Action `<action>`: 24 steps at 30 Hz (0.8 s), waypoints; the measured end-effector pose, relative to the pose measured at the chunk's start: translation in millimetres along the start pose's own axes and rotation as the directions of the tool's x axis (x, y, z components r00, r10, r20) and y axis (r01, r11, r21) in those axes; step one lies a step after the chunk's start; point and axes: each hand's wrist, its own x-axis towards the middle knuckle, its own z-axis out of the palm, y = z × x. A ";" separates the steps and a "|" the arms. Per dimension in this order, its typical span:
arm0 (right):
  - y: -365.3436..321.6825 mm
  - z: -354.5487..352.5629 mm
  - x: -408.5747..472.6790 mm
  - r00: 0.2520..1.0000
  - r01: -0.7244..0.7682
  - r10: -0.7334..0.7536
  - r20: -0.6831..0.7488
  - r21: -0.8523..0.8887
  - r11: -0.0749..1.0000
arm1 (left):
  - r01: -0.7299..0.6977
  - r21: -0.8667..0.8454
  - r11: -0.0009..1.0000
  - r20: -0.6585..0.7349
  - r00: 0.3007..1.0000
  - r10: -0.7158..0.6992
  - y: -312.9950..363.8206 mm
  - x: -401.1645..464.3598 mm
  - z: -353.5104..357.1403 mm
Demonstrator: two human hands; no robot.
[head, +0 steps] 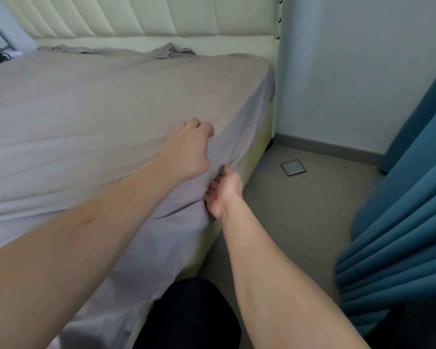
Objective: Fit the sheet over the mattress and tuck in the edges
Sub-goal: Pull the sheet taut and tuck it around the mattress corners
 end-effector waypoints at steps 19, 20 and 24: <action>-2.0 14.6 25.0 0.856 -0.412 0.467 0.220 -0.255 0.875 | 0.007 0.102 0.995 -0.014 1.000 -0.006 -13.4 -5.4 -0.5; -9.1 10.2 24.0 0.842 -0.406 0.510 0.173 -0.420 0.812 | 0.015 0.083 0.996 -0.024 1.000 -0.013 -14.1 -6.2 2.4; -21.6 -8.1 20.4 0.739 -0.407 0.672 -0.055 -0.831 0.379 | 0.057 0.055 0.997 -0.017 0.998 -0.056 -13.8 -10.2 15.0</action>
